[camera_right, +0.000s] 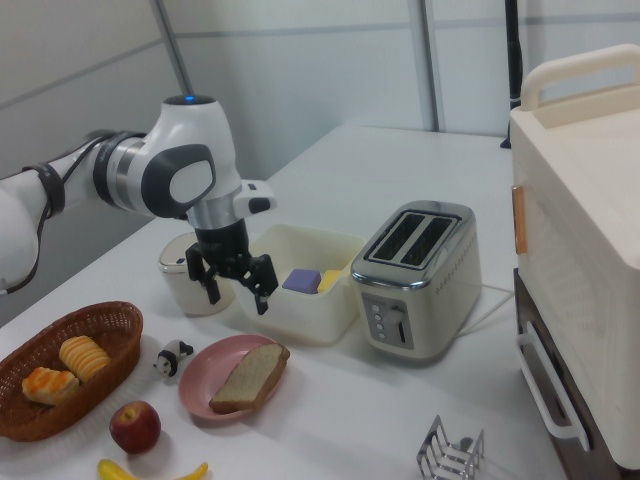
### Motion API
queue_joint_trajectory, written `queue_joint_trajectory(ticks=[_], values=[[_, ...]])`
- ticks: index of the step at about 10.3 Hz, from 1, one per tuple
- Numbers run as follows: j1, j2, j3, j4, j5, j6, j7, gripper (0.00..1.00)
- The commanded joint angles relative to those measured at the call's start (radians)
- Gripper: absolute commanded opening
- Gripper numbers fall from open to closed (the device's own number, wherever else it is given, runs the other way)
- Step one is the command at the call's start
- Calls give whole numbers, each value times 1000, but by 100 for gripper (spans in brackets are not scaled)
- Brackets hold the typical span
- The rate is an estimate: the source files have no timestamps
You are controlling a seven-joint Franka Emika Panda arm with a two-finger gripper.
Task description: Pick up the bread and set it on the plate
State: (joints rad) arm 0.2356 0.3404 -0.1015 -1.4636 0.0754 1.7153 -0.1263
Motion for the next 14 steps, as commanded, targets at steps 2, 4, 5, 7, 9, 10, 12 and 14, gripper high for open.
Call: queue_joint_trajectory(ticks=[2,4,5,7,9,10,12,14], values=[[-117,-66,-3,31,-20,-16,16,100],[-166,-87,-1,31,-93,-16,19,100],[-186,-90,-1,31,-103,-16,22,100],[-234,-92,0,31,-103,-16,20,100],[-242,-90,0,31,-108,-14,14,100],[-243,-92,0,31,-106,-16,14,100],[-242,-93,0,29,-108,-17,17,100],[-245,-103,0,29,-109,-19,19,100]])
